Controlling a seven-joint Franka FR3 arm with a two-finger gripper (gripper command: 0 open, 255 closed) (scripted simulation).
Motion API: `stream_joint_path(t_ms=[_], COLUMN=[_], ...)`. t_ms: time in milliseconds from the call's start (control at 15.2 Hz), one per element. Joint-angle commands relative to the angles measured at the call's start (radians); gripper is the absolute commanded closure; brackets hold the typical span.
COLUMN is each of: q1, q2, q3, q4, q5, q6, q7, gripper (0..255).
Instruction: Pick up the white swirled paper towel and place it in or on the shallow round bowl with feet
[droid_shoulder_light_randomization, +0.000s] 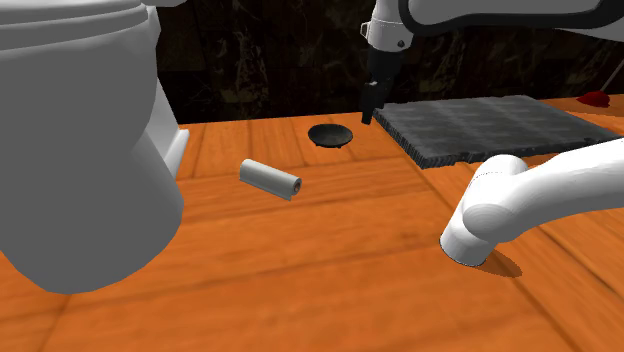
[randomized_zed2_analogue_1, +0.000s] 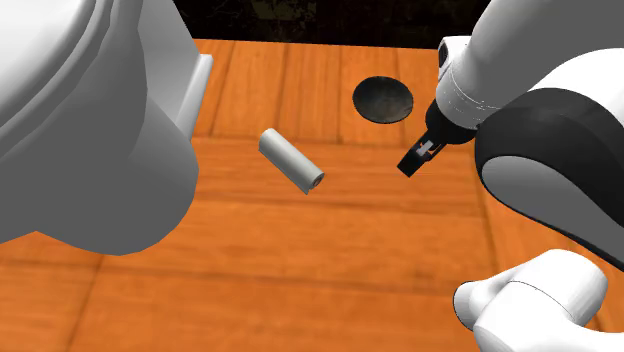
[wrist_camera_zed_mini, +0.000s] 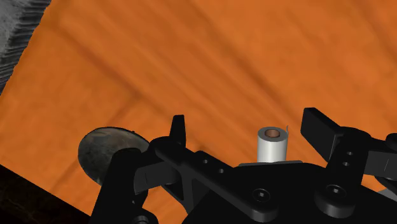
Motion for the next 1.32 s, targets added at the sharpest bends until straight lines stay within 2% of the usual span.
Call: stream_joint_path(t_ms=[0,660,1254], q1=[0.000,0.013,0.014], q2=[0.000,0.334,0.683], q3=[0.000,0.117,0.204], q4=[0.000,0.059,0.227], q5=[0.000,-0.003,-0.092], q6=[0.000,0.255,0.402], q7=[0.000,0.120,0.255], gripper=[0,0,0])
